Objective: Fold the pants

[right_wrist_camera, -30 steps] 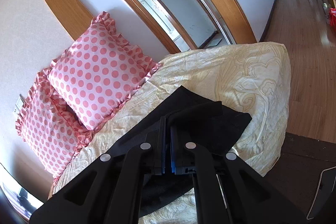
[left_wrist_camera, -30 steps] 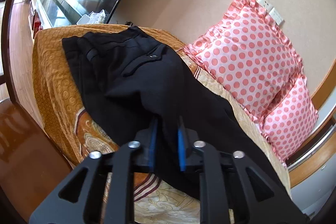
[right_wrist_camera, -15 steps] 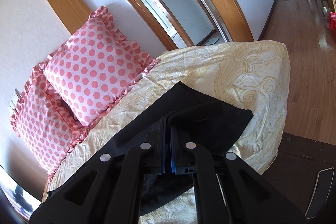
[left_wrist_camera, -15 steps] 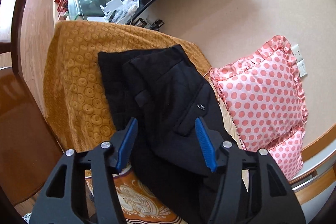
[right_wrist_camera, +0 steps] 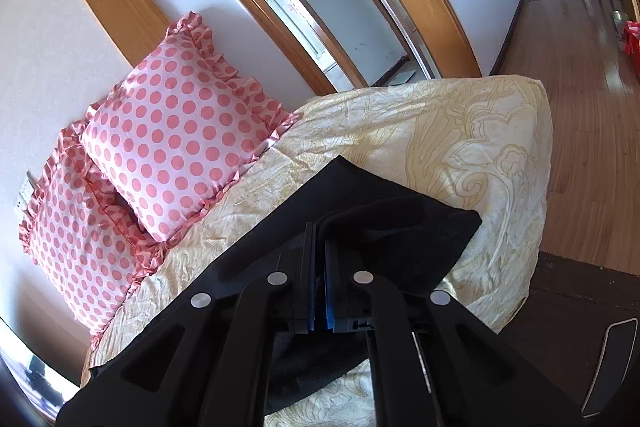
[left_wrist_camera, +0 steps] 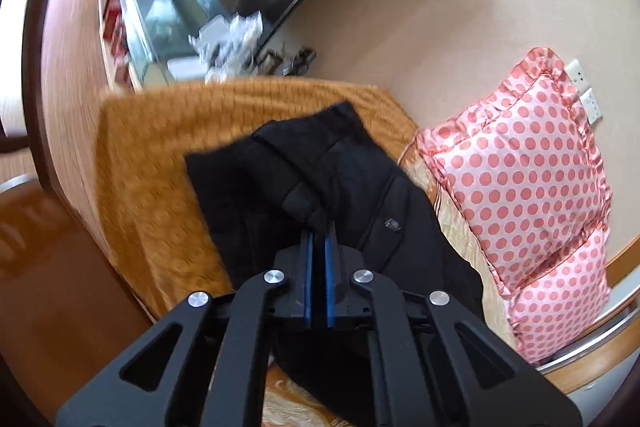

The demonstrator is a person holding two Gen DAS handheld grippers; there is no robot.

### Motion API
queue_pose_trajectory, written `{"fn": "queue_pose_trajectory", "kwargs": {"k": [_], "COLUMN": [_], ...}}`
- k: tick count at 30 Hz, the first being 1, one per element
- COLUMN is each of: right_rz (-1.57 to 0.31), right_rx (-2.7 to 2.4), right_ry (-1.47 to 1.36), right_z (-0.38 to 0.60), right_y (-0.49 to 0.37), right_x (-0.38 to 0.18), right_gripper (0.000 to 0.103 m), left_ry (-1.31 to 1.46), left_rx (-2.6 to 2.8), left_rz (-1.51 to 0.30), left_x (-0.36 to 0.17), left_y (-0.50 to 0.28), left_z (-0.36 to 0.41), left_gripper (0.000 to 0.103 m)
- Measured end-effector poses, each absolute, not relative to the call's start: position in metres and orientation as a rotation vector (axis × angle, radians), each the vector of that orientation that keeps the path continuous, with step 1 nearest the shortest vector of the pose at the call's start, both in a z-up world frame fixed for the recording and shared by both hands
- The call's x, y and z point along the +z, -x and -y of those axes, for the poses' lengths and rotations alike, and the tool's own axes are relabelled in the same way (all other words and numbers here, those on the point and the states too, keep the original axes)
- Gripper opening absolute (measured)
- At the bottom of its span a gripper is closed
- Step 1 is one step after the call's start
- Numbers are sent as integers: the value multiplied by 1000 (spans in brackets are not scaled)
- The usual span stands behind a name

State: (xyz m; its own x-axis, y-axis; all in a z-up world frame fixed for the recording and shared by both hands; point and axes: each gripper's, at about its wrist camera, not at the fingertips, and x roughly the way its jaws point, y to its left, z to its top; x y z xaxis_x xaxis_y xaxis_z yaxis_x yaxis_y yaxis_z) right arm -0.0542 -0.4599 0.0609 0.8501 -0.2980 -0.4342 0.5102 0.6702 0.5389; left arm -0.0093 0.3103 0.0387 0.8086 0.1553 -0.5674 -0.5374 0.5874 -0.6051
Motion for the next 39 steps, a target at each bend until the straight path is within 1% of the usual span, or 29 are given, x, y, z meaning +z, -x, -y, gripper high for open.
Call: {"fn": "queue_pose_trajectory", "kwargs": {"k": [3, 5, 10, 14, 15, 16, 17, 19, 20, 21, 22, 23, 24, 25, 26, 31, 34, 37, 39], "right_rz": [-315, -309, -325, -347, -354, -361, -372, -393, -397, -401, -406, -413, -415, -417, -417, -390, -379, -388, -391], "right_rx": [-464, -463, -479, -489, -490, -489, -489, -484, -483, -479, -474, -476, -476, -470, -464, -411, -365, -338, -347], "right_ry": [-701, -699, -711, -717, -719, -724, -731, -754, -765, -780, -796, -809, -820, -845, -866, -972, -1055, -1131, -1115], "right_z": [461, 462, 463, 464, 464, 464, 465, 466, 467, 467, 468, 469, 470, 472, 474, 490, 503, 512, 516], "right_y": [52, 50, 45, 45, 46, 46, 47, 49, 50, 52, 53, 55, 56, 59, 61, 63, 56, 46, 42], "right_x": [63, 64, 56, 50, 49, 47, 46, 43, 42, 41, 39, 38, 37, 35, 33, 24, 19, 14, 18], "right_gripper": [4, 4, 4, 4, 4, 4, 4, 5, 6, 7, 12, 19, 23, 31, 33, 33, 33, 33, 33], "left_ry": [828, 818, 788, 732, 709, 657, 619, 538, 498, 477, 466, 450, 439, 426, 416, 348, 336, 336, 351], "left_rx": [438, 446, 491, 535, 544, 549, 547, 503, 434, 365, 313, 216, 133, 53, 0, -173, -193, -189, -190], "left_rz": [-463, -476, -600, -540, -519, -490, -469, -420, -405, -412, -424, -457, -493, -530, -553, -670, -716, -724, -721], "left_x": [53, 53, 22, 31, 36, 44, 51, 64, 70, 72, 73, 72, 70, 67, 64, 44, 34, 28, 24], "left_y": [24, 31, 19, 30, 33, 37, 40, 42, 39, 34, 29, 19, 9, -1, -8, -38, -45, -46, -43], "left_z": [-314, -318, -326, -315, -308, -296, -284, -255, -235, -219, -209, -191, -174, -157, -145, -95, -87, -87, -89], "left_gripper": [4, 3, 5, 10, 14, 27, 34, 55, 60, 70, 72, 72, 73, 73, 74, 74, 75, 75, 77]}}
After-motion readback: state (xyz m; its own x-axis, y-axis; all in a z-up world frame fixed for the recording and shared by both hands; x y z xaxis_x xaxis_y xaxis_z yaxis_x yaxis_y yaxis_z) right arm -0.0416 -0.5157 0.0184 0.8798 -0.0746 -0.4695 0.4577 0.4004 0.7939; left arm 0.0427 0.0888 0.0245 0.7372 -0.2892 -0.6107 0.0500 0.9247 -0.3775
